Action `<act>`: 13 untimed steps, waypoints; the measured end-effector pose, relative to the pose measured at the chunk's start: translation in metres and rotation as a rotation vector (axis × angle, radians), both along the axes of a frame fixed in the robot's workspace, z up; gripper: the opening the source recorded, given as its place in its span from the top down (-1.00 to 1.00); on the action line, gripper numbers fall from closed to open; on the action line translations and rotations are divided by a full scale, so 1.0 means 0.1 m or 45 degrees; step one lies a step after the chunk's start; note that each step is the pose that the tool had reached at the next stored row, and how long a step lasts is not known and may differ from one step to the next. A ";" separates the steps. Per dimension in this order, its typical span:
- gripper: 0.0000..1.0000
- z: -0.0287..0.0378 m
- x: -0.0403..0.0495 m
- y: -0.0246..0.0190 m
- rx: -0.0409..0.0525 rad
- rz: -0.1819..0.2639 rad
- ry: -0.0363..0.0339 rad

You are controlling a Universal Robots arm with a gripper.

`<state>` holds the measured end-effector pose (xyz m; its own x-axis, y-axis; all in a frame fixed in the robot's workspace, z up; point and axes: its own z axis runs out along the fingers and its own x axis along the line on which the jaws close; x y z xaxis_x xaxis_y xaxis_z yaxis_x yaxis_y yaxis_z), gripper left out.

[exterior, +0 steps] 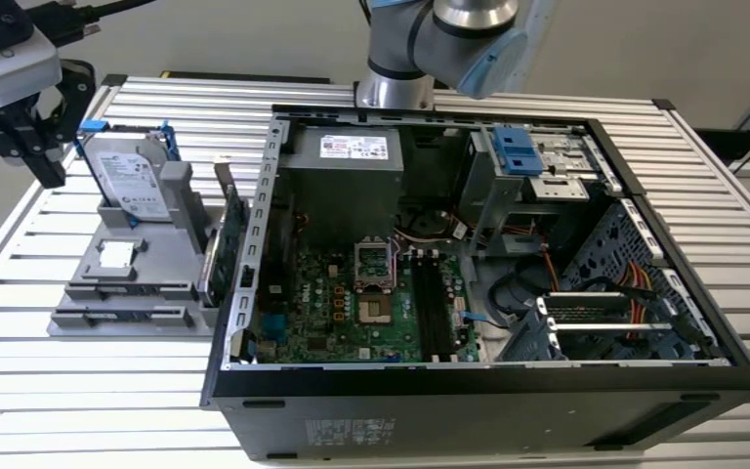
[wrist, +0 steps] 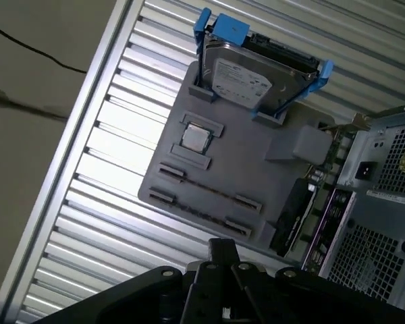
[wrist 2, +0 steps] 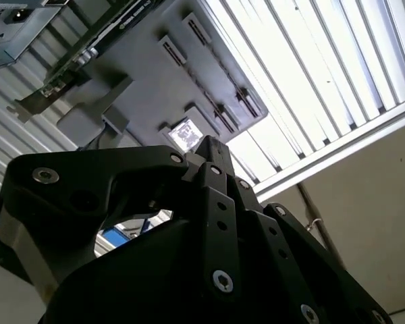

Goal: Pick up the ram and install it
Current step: 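Pick up the ram and move it above insertion slot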

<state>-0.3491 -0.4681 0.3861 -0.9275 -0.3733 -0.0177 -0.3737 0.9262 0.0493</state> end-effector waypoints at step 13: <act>1.00 0.000 0.000 0.000 0.000 0.152 -0.0001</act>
<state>-0.3491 -0.4681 0.3861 -0.8763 -0.4814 -0.0178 -0.4817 0.8750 0.0492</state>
